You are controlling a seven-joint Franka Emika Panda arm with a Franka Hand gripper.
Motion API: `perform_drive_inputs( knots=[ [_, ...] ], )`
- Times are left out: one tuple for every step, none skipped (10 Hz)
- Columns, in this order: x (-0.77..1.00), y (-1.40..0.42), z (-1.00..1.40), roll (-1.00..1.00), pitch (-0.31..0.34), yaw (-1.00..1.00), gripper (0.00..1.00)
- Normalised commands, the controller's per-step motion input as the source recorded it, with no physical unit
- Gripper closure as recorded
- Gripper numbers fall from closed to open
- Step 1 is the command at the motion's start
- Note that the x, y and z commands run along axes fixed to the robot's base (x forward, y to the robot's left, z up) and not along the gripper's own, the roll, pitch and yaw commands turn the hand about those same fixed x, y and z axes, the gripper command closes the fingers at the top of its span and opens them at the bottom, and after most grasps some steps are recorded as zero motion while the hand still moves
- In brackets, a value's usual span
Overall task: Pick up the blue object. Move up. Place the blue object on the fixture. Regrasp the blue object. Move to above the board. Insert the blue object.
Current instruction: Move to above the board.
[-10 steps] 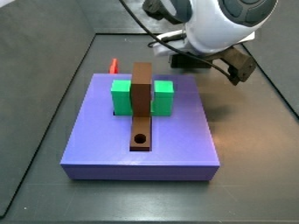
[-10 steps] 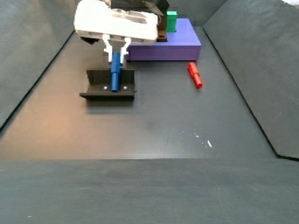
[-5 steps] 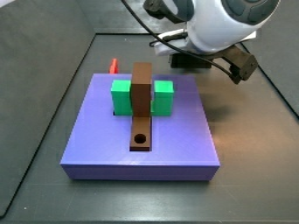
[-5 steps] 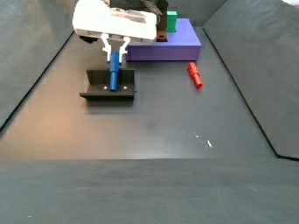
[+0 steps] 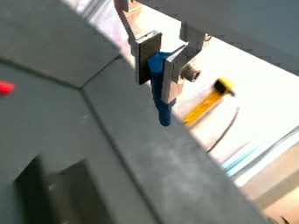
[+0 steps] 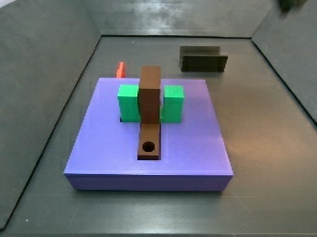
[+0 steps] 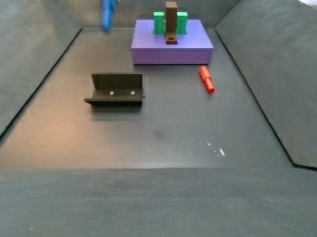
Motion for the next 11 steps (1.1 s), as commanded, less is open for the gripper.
perform_drive_inputs(
  knots=[
    [-0.02, 0.00, 1.40, -0.01, 0.066, 0.01, 1.00],
    [0.00, -0.01, 0.78, -0.01, 0.072, 0.02, 1.00],
    [0.02, 0.00, 0.43, -0.01, 0.081, 0.03, 1.00],
    [0.04, -0.02, 0.19, 0.01, 0.085, 0.05, 1.00],
    [-0.93, -1.40, 0.29, -1.00, 0.119, -0.25, 1.00],
    [-0.95, -1.40, 0.29, -1.00, 0.112, -0.25, 1.00],
    [-1.03, -1.40, 0.31, -1.00, 0.110, -0.24, 1.00],
    [-1.05, -1.40, 0.29, -1.00, 0.126, -0.23, 1.00],
    [-1.03, -1.40, 0.31, -1.00, 0.146, -0.22, 1.00],
    [-0.64, -0.82, 0.18, -1.00, 0.153, -0.22, 1.00],
    [-0.43, -0.51, 0.10, -1.00, 0.160, -0.21, 1.00]
  ],
)
